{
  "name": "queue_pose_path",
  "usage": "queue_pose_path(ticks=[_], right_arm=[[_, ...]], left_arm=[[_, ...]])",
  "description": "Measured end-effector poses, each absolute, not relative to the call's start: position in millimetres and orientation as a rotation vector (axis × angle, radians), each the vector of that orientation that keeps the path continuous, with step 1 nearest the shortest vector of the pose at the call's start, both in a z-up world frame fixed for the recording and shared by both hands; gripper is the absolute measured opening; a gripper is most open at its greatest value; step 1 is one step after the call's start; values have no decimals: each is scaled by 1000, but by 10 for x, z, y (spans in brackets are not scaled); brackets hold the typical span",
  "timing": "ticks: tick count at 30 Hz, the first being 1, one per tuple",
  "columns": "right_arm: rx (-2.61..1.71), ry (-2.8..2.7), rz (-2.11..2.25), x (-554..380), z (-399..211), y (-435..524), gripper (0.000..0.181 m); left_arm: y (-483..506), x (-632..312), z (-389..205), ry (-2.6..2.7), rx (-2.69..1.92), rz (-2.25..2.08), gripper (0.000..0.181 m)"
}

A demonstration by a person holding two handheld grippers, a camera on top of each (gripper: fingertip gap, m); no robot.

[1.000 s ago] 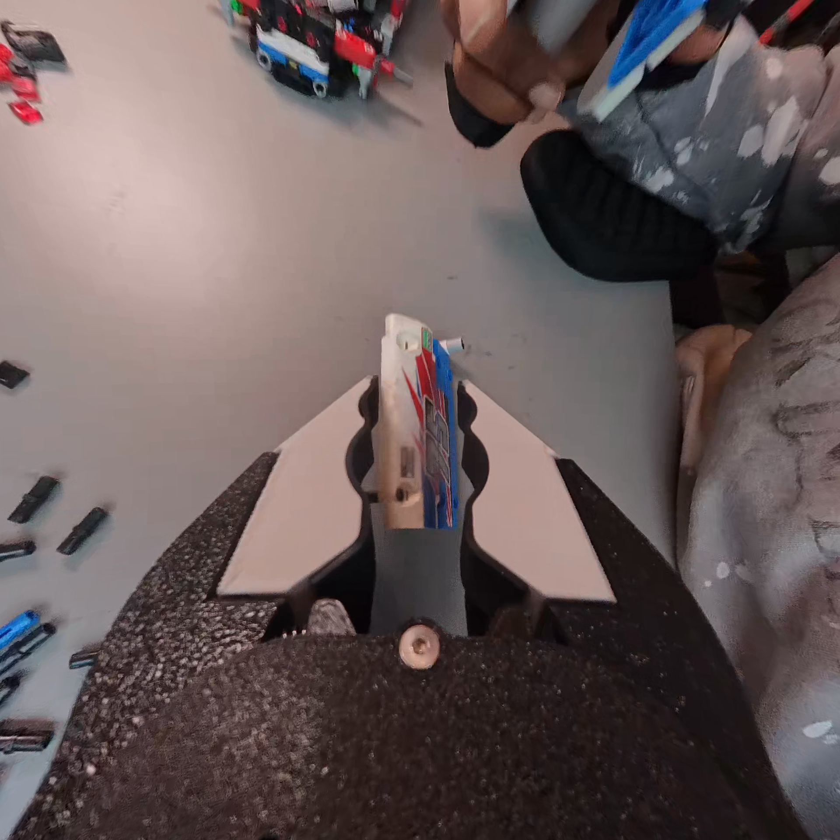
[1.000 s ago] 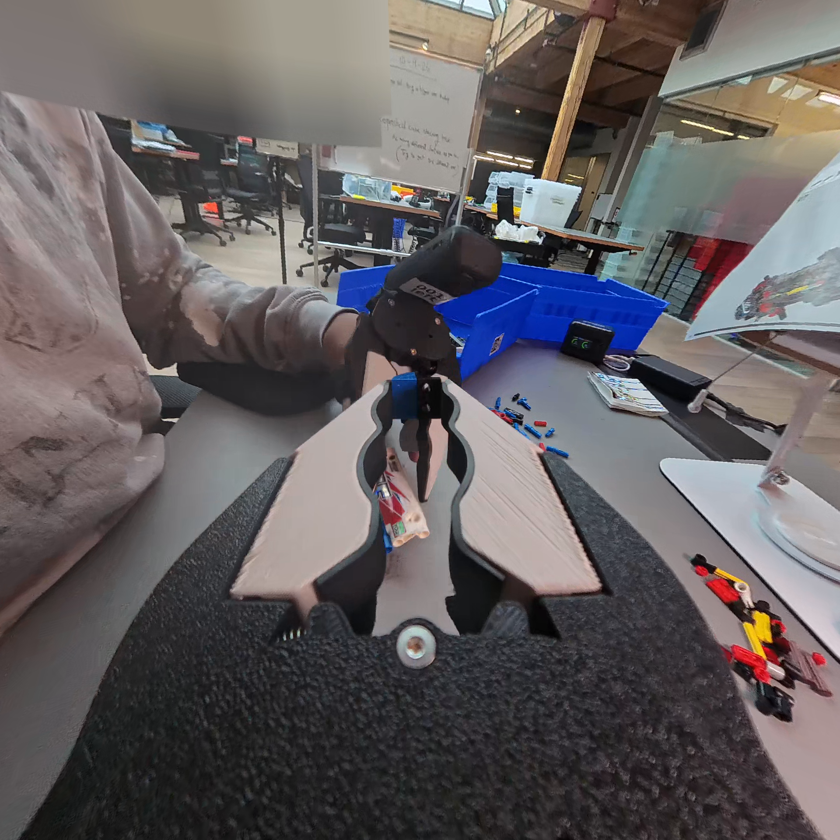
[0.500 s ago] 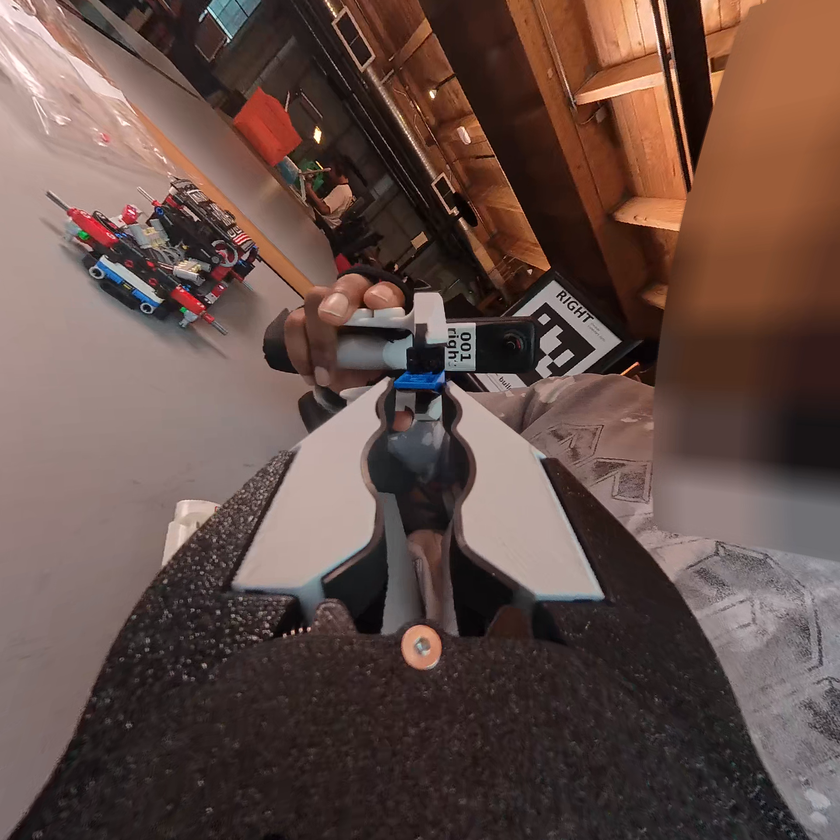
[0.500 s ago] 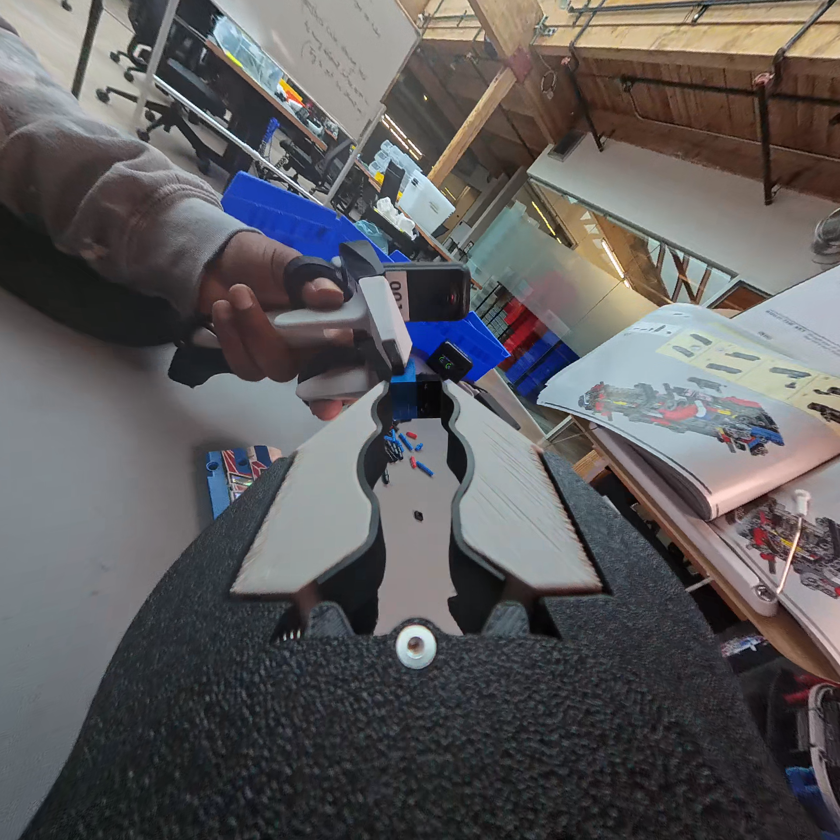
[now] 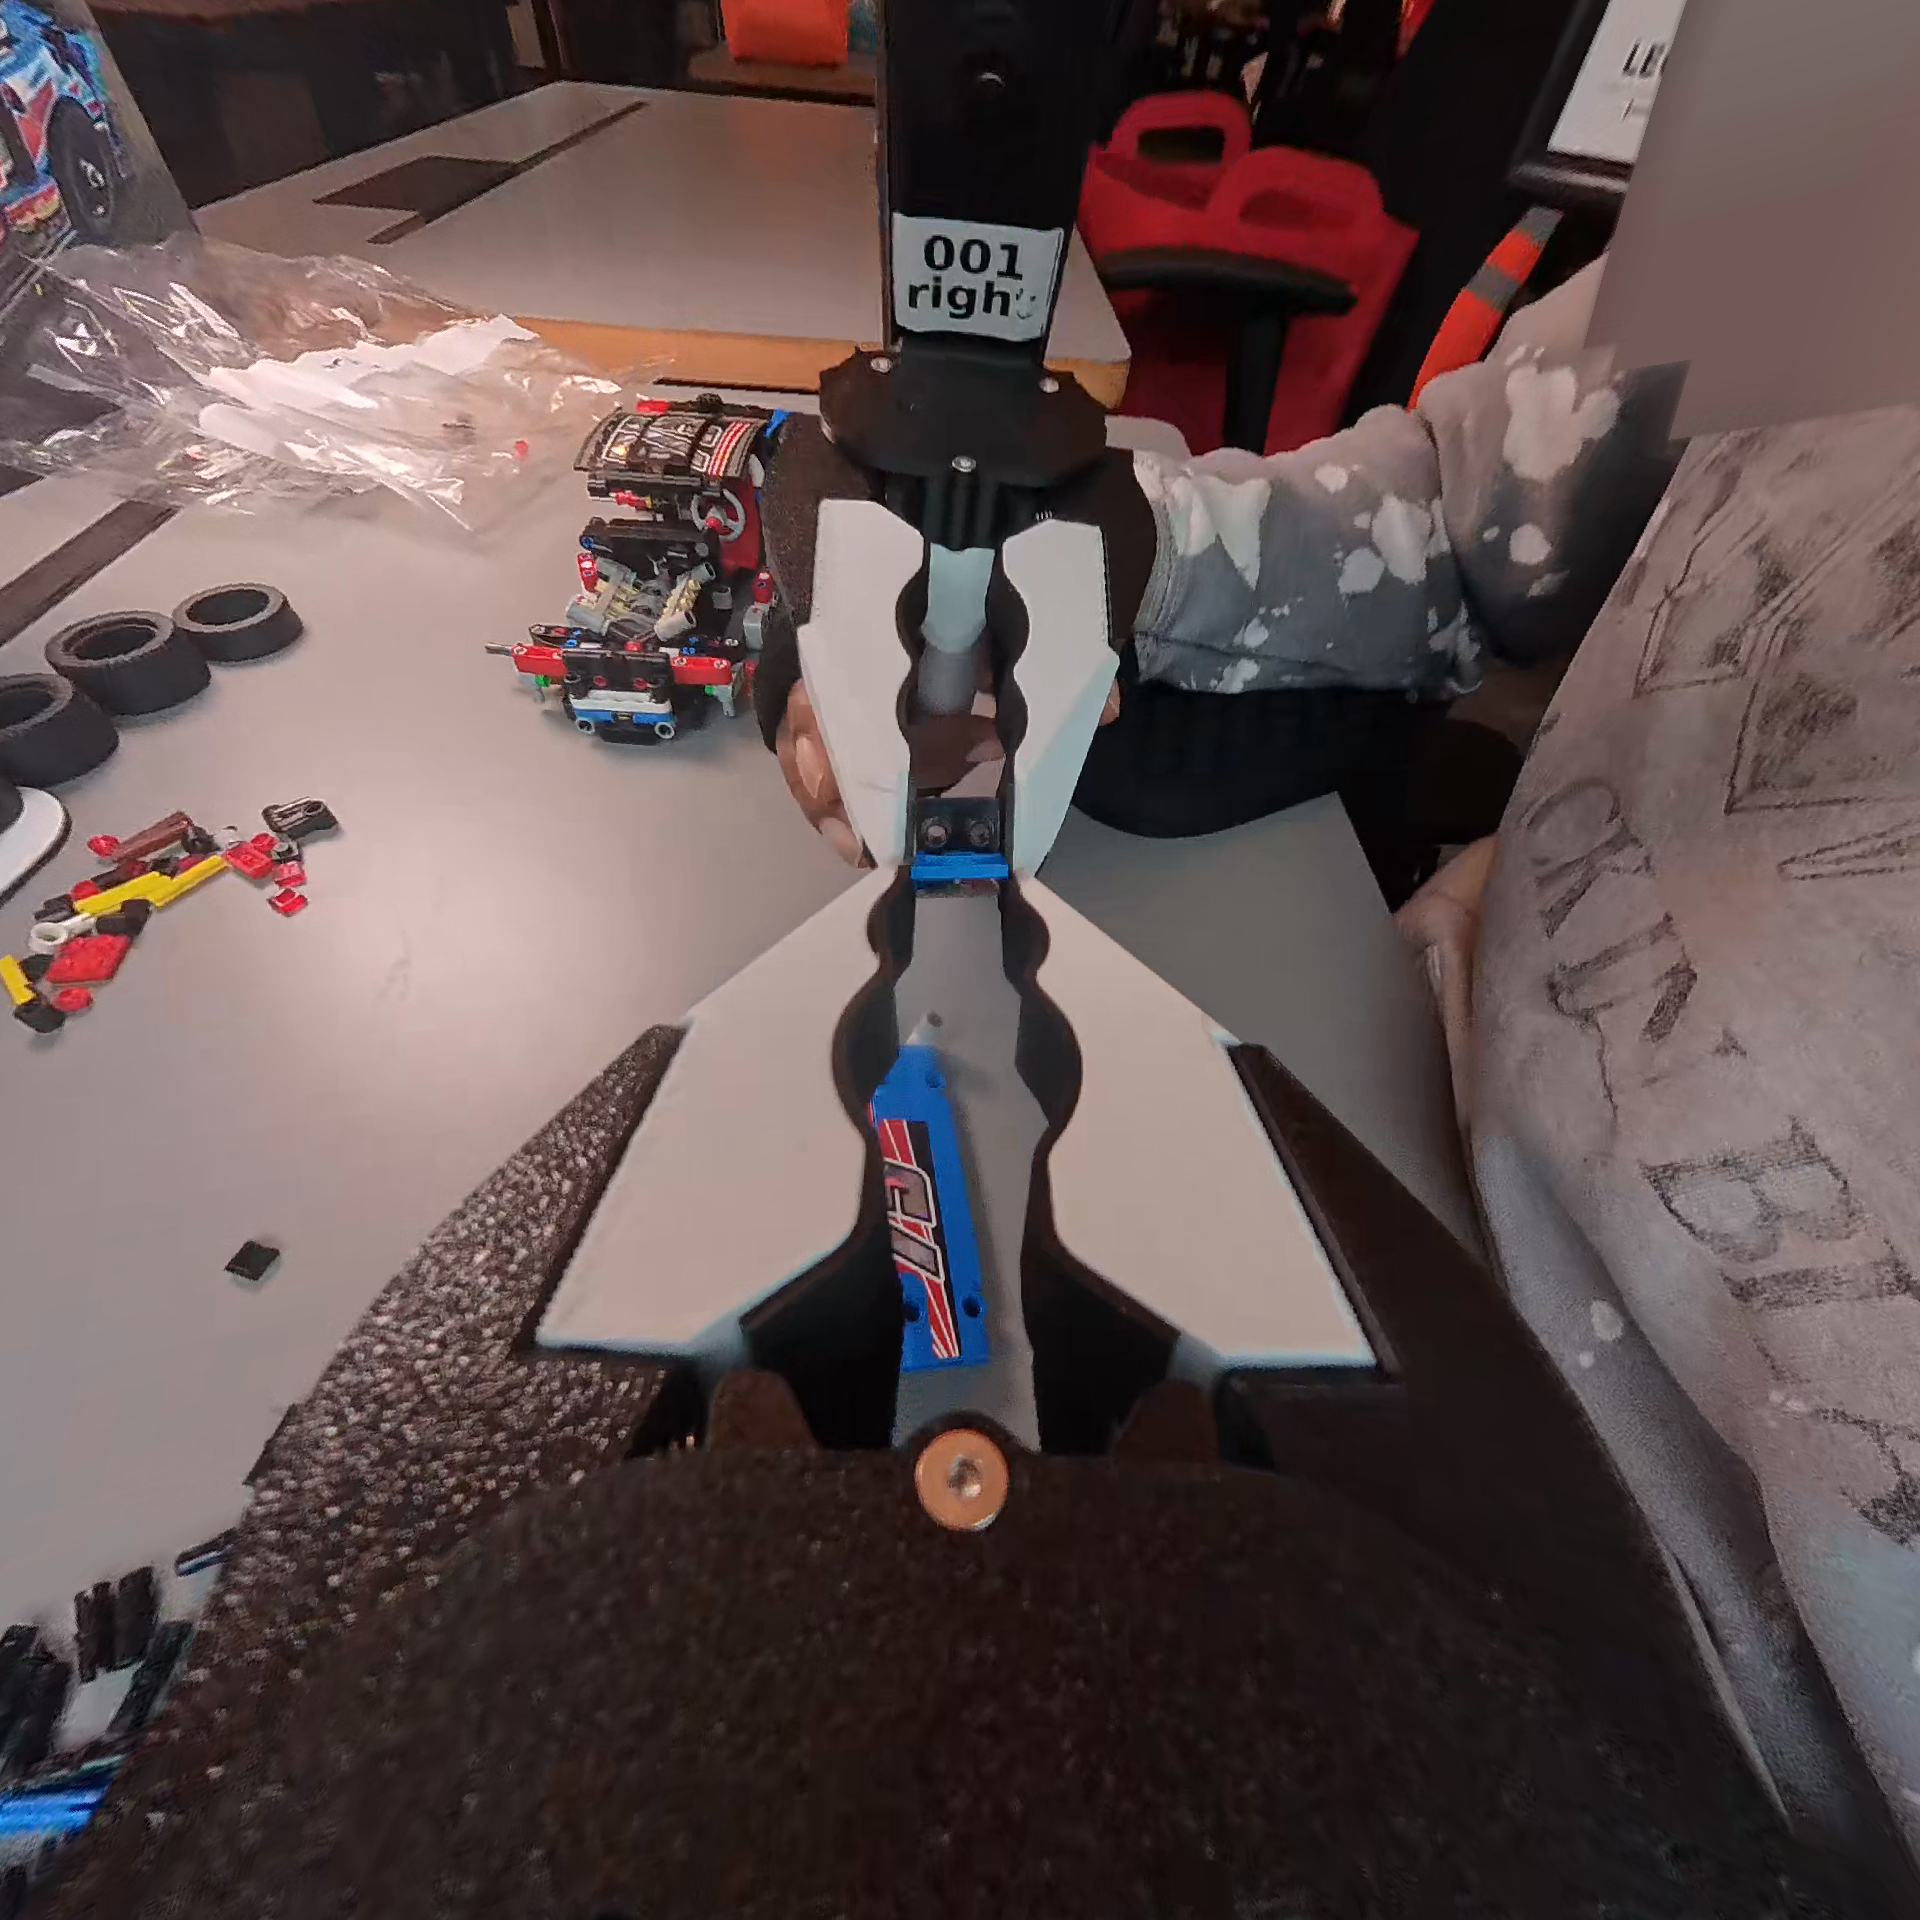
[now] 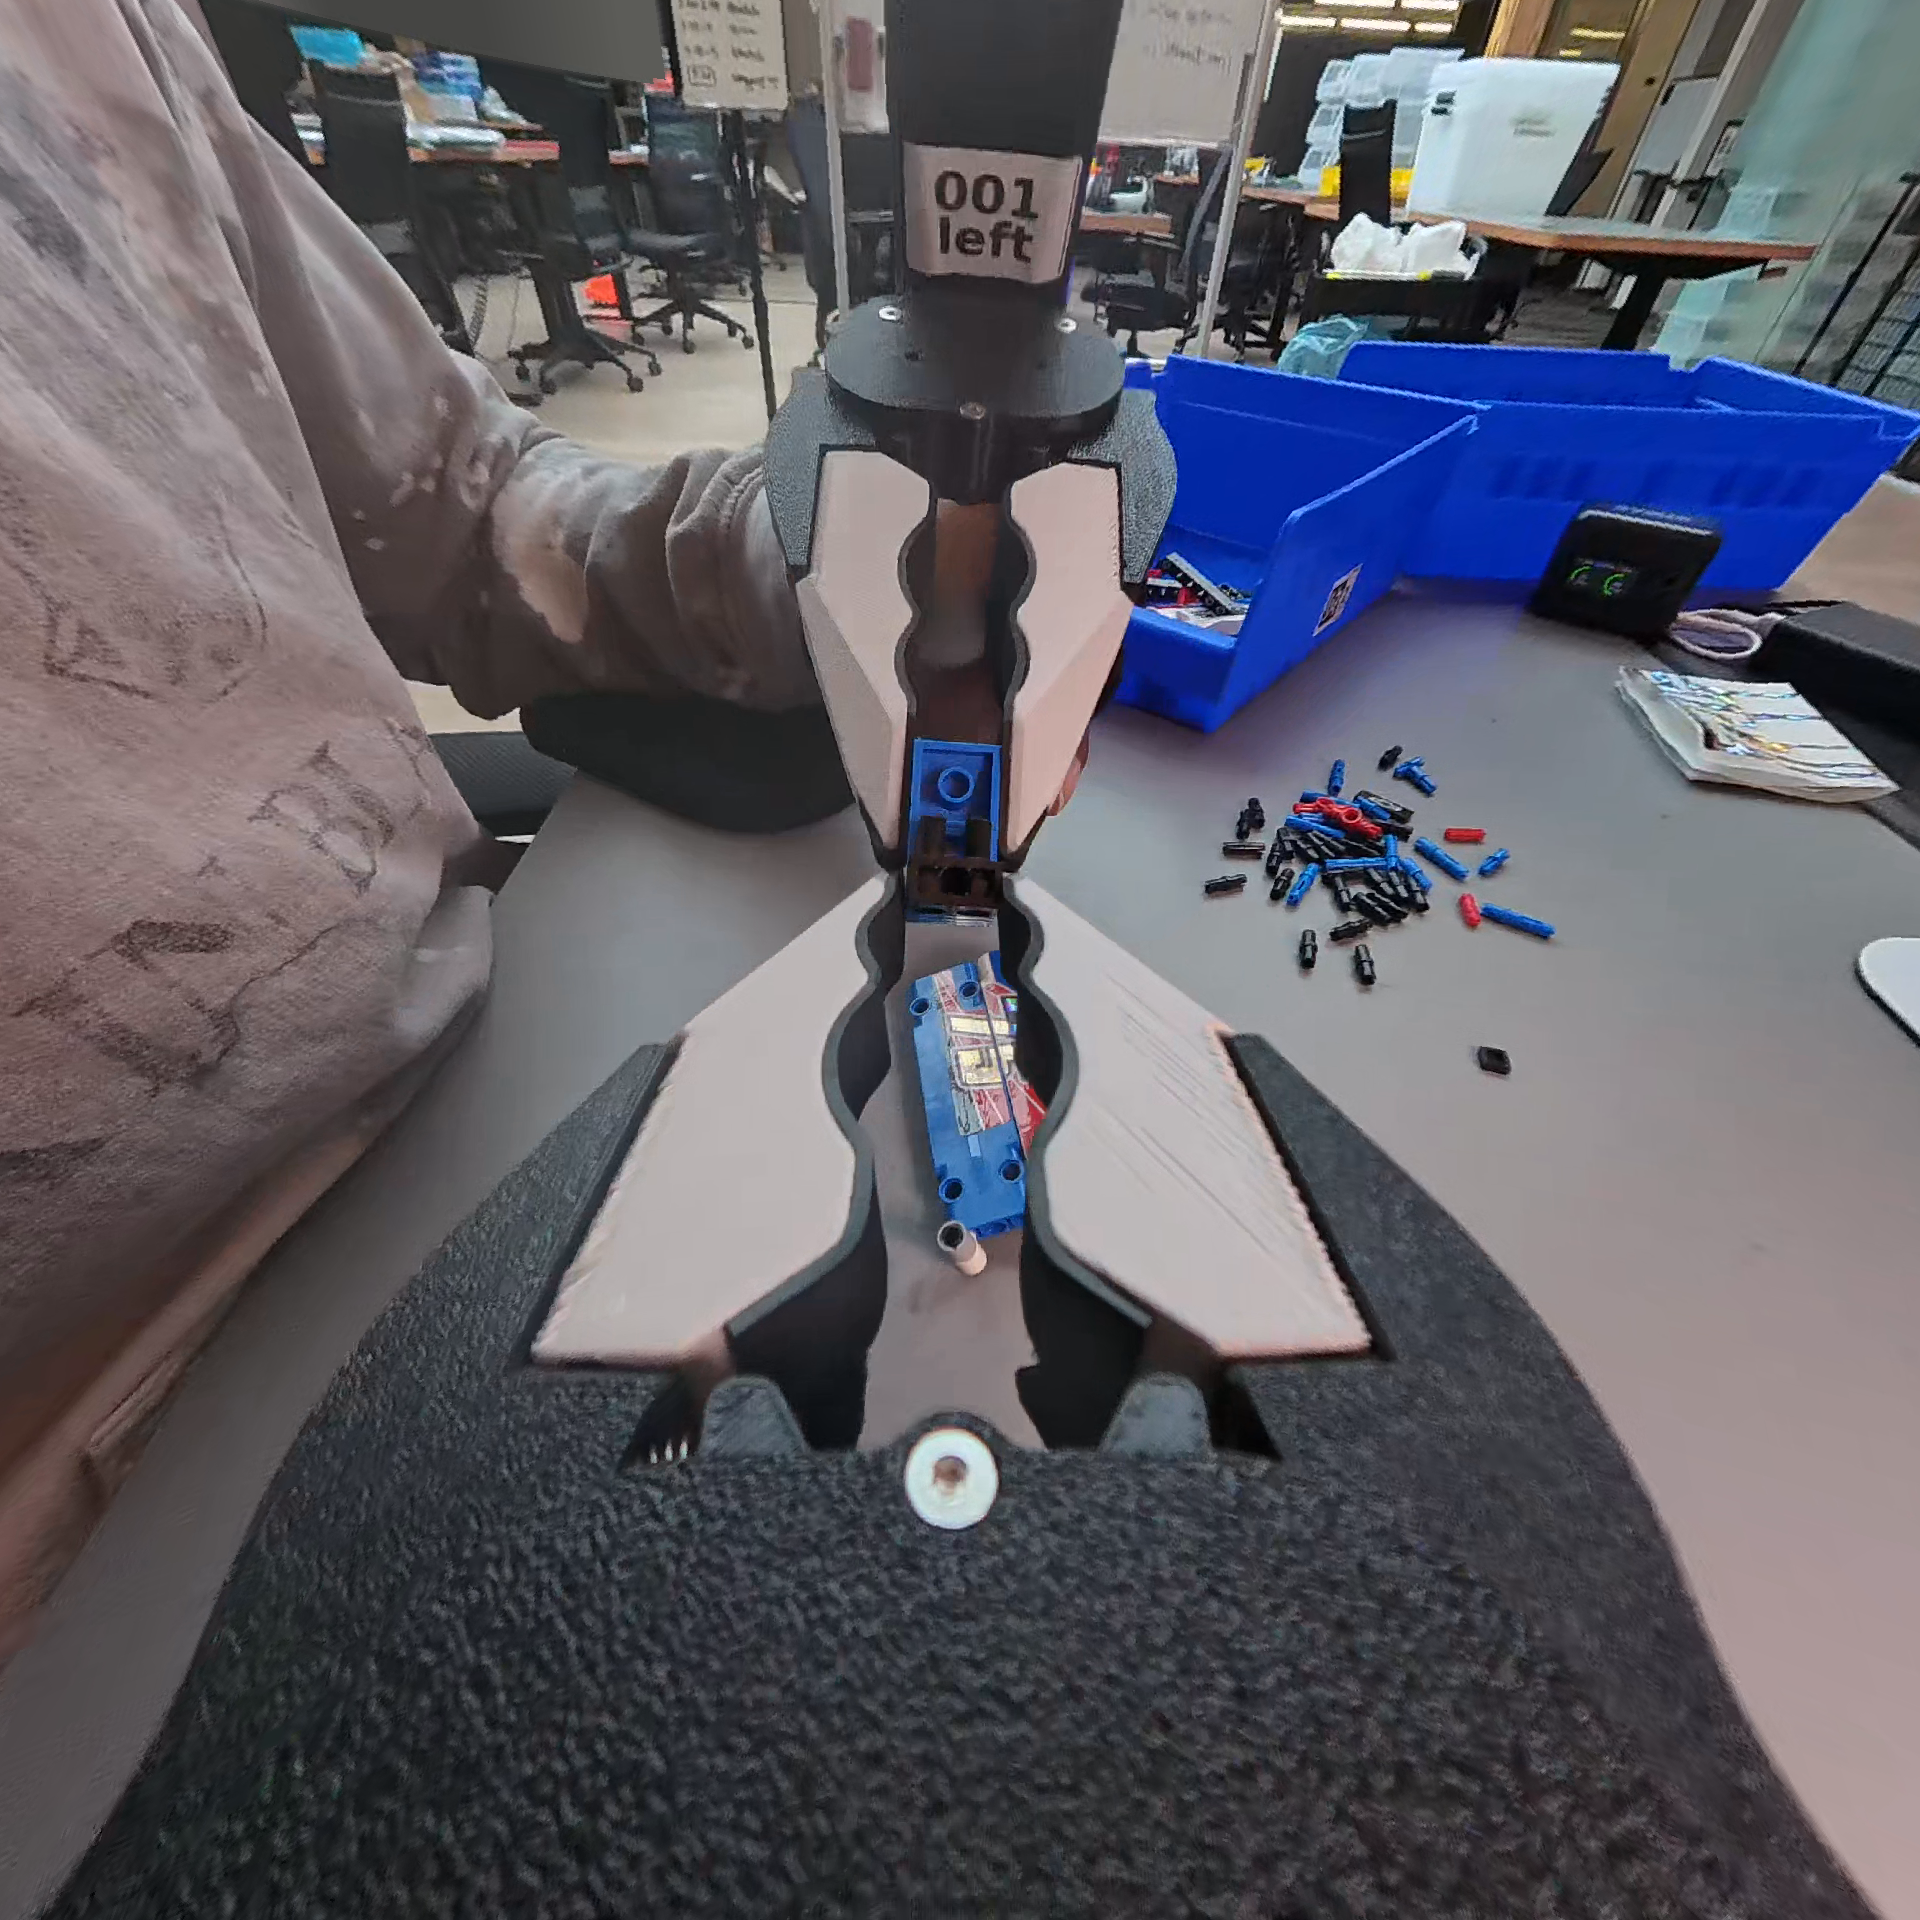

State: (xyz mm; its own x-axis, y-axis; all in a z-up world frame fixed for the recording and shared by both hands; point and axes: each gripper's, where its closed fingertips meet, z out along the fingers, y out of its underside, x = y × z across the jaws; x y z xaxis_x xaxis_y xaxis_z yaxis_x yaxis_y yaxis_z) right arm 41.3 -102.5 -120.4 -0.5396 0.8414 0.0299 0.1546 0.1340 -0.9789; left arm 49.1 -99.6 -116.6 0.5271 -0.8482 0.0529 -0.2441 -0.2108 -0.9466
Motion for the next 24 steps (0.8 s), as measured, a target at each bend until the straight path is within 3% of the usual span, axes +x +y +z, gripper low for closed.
queue_pose_path(ticks=[24], right_arm=[[-1030,-1498,1929,340,-777,-1010,15]], left_arm=[[-997,395,-805,719,-1629,-964,14]])
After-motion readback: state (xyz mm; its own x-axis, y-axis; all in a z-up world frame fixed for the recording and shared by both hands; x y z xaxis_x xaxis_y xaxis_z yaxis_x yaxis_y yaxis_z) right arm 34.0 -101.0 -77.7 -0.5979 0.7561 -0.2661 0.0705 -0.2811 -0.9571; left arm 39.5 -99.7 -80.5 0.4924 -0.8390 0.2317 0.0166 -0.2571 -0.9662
